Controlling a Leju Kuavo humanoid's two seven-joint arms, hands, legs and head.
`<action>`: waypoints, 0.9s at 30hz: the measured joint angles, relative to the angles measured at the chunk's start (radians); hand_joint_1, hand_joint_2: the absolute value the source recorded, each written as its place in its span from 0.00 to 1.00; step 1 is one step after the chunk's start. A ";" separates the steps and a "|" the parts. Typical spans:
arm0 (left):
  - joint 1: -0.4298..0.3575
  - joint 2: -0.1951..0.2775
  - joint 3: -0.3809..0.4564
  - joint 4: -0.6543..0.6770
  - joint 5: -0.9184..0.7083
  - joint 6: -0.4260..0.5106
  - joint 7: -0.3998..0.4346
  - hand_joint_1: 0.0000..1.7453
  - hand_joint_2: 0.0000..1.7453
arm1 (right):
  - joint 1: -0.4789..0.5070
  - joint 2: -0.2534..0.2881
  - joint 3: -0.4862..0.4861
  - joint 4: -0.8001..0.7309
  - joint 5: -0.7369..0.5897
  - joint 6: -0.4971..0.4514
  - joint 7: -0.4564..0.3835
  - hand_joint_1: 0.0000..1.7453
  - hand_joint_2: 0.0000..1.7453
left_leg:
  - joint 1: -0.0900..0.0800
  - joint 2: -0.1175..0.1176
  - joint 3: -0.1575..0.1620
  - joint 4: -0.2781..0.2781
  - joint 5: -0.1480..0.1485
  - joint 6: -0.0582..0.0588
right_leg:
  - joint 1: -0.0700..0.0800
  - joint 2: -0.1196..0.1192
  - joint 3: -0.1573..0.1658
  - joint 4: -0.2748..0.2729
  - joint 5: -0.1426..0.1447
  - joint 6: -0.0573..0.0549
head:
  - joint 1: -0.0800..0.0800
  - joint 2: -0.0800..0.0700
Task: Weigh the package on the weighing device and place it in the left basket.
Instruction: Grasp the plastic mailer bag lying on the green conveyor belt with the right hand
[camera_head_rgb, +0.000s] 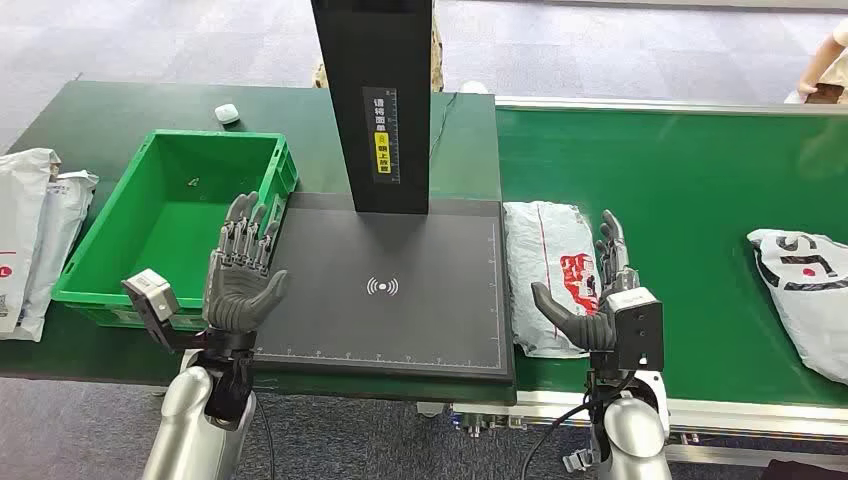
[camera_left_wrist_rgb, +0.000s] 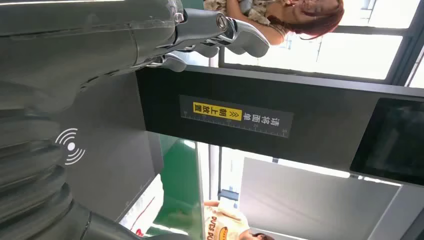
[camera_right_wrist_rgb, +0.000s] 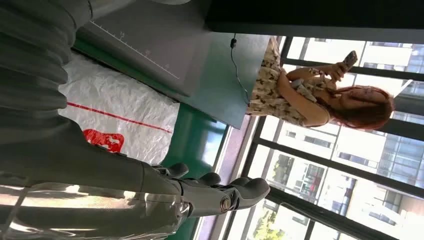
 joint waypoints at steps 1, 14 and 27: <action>0.000 0.000 0.000 0.000 0.000 0.000 0.000 0.00 1.00 | 0.000 0.000 0.000 0.000 0.003 -0.001 0.001 0.00 1.00 | 0.000 0.000 0.000 0.000 0.000 0.000 | 0.000 0.000 0.000 0.000 0.000 0.000 | 0.000 0.000; 0.004 0.000 -0.002 -0.001 -0.016 -0.010 0.023 0.00 1.00 | -0.124 -0.041 -0.164 0.218 0.429 -0.138 0.367 0.00 1.00 | 0.000 0.000 0.000 0.000 0.000 0.001 | -0.001 0.000 0.000 0.000 0.001 0.001 | 0.000 0.000; -0.002 0.004 -0.007 0.000 0.001 -0.015 0.025 0.00 1.00 | -0.329 -0.139 -0.250 0.600 0.502 -0.029 0.474 0.00 1.00 | 0.000 0.000 0.000 0.001 0.000 0.001 | 0.000 0.000 0.000 0.000 0.001 0.001 | 0.000 0.000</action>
